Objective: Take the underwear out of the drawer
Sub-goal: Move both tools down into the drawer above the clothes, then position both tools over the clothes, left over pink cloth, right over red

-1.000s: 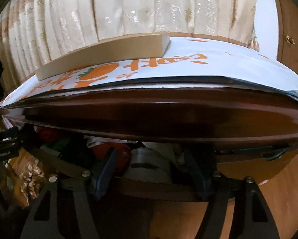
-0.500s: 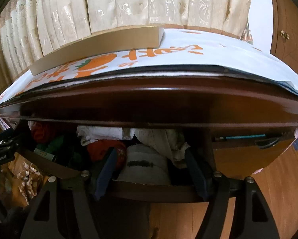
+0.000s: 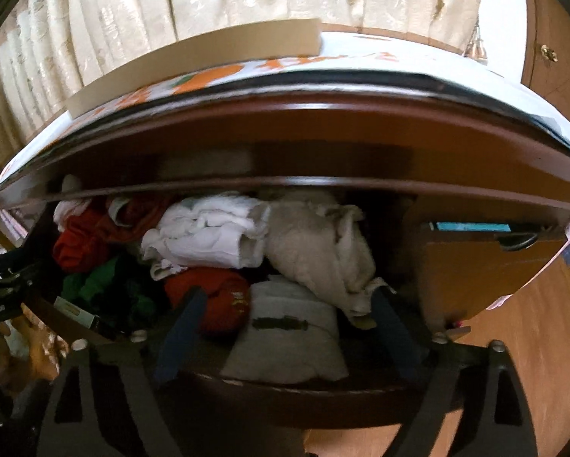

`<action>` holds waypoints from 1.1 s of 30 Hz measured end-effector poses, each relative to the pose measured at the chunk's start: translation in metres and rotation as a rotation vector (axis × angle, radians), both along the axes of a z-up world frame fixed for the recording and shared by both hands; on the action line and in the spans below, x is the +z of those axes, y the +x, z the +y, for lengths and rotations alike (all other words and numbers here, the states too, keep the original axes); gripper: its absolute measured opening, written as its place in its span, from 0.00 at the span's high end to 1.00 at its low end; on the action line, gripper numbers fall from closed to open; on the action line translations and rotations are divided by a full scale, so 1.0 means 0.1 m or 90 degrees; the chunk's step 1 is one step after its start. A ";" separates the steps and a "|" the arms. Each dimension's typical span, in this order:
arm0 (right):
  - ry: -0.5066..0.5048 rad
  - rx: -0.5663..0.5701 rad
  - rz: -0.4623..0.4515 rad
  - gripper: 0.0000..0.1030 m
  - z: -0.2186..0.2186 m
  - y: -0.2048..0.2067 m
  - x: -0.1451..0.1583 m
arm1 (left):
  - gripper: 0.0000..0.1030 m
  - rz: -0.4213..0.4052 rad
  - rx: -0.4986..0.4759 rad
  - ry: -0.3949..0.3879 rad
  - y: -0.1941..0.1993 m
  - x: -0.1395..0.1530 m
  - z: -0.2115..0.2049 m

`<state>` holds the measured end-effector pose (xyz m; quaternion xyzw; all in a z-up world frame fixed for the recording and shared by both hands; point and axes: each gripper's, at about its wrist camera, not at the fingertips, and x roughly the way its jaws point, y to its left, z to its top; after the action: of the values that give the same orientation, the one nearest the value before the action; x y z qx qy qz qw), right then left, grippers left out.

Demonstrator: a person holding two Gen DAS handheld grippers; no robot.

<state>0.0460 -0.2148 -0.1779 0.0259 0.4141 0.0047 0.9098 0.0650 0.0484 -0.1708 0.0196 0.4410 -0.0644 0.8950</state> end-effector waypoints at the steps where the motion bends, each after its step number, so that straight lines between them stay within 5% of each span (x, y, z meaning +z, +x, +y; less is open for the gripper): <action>1: 0.006 0.007 0.001 0.11 0.03 -0.04 -0.01 | 0.00 0.013 -0.008 -0.013 0.00 -0.02 0.01; 9: 0.040 0.033 0.040 0.09 0.12 -0.27 -0.06 | 0.00 0.068 -0.052 -0.045 -0.20 -0.07 0.06; 14: 0.019 0.014 0.077 0.07 0.17 -0.33 -0.09 | 0.00 0.087 -0.050 0.013 -0.27 -0.13 -0.01; 33: 0.031 0.004 0.172 0.07 0.16 -0.32 -0.05 | 0.00 0.114 -0.038 0.020 -0.28 -0.11 0.03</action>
<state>0.0144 -0.1986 -0.1829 0.0469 0.5325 0.0143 0.8450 0.0374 0.0513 -0.1819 0.0408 0.5193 -0.0853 0.8494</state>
